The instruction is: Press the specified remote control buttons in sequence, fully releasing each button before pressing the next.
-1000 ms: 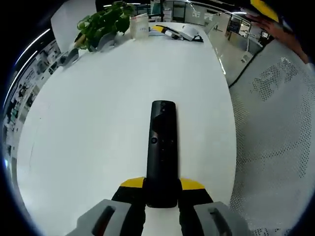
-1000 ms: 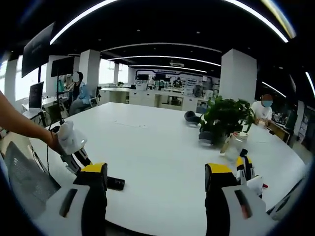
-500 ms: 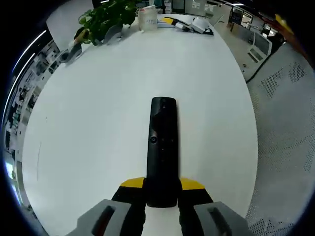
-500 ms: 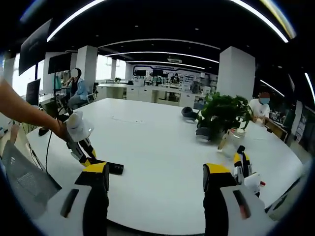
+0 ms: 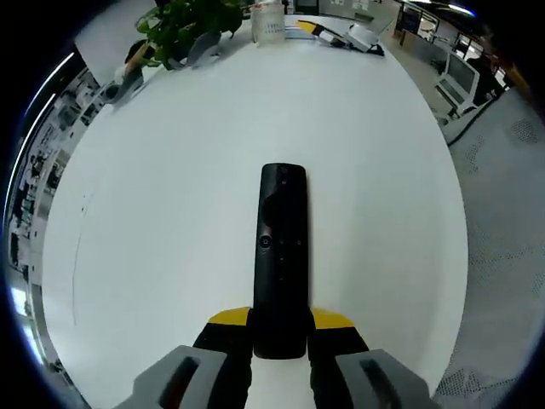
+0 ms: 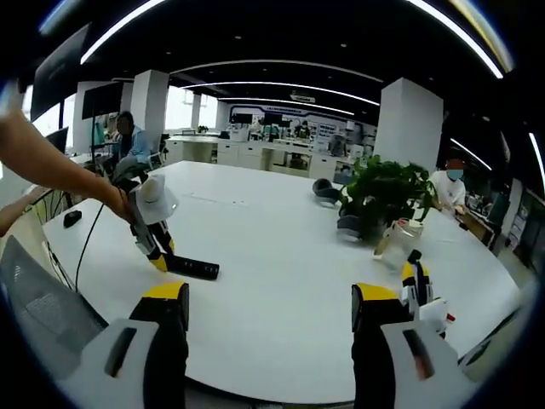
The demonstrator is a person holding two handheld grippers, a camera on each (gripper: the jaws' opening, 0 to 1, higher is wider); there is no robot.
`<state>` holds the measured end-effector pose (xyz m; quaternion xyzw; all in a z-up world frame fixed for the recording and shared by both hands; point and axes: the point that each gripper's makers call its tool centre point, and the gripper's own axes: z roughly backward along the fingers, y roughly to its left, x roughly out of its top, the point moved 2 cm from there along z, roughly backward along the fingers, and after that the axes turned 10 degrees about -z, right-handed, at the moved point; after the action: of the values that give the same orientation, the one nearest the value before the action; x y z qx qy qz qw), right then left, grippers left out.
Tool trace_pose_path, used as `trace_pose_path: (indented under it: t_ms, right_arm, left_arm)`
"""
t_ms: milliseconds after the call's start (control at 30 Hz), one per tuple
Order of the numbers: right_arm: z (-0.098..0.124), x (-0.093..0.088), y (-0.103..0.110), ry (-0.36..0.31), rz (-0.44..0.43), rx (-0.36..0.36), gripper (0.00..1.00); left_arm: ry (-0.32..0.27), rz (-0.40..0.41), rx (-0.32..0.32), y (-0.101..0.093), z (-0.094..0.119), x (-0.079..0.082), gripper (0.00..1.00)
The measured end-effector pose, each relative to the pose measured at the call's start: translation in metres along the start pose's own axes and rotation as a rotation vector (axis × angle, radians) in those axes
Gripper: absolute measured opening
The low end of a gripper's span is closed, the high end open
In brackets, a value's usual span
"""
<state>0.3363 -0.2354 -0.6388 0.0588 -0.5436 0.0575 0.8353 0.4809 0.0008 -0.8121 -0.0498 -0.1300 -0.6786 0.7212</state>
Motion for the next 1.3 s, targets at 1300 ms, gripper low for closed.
trace_pose_path:
  t_ms: [1300]
  right_arm:
    - [-0.003,-0.008,-0.009,0.047,-0.004,-0.046,0.76]
  left_arm:
    - [0.155,-0.055,-0.103,0.092,-0.009,-0.007,0.24]
